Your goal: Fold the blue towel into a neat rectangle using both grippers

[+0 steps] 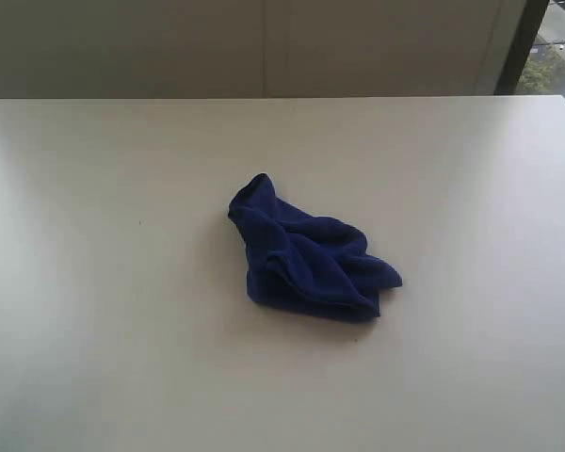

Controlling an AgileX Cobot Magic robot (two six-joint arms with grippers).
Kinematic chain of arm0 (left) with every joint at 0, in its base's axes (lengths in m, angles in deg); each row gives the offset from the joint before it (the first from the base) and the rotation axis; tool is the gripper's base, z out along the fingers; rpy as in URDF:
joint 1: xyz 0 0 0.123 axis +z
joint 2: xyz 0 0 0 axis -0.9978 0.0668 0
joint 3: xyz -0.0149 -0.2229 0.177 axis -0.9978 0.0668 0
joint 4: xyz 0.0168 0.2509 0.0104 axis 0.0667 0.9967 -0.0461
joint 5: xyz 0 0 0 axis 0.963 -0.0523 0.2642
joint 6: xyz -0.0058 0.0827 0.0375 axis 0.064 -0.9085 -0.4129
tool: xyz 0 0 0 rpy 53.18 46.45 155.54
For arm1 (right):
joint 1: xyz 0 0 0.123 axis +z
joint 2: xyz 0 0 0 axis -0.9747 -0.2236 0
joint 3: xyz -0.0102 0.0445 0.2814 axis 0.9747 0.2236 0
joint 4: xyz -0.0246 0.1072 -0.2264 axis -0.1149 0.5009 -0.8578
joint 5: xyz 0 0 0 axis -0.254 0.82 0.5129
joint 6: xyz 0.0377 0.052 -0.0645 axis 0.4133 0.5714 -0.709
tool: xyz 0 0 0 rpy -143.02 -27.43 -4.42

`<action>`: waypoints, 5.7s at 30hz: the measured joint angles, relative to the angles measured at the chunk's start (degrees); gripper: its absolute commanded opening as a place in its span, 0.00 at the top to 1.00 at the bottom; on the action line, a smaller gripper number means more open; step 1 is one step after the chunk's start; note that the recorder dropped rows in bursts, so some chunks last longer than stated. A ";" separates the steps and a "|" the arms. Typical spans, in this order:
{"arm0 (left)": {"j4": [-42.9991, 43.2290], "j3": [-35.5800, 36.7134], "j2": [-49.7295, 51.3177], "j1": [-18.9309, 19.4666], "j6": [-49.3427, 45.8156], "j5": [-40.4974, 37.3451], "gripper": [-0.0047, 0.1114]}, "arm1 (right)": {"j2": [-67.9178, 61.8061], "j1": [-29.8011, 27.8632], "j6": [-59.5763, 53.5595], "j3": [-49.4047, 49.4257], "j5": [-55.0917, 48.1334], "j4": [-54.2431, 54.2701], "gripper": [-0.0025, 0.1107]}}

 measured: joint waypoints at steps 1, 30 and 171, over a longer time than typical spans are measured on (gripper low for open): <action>0.00 0.00 0.00 0.00 0.00 0.00 0.96 | -1.59 0.70 -0.17 -0.52 0.12 0.28 0.98; 0.00 0.00 0.00 0.00 0.00 0.00 0.96 | -58.95 35.09 -15.12 -43.73 -22.35 0.02 0.71; 0.00 0.00 0.00 0.00 0.00 0.00 0.96 | -49.67 31.88 3.95 -44.05 -31.45 -29.76 0.98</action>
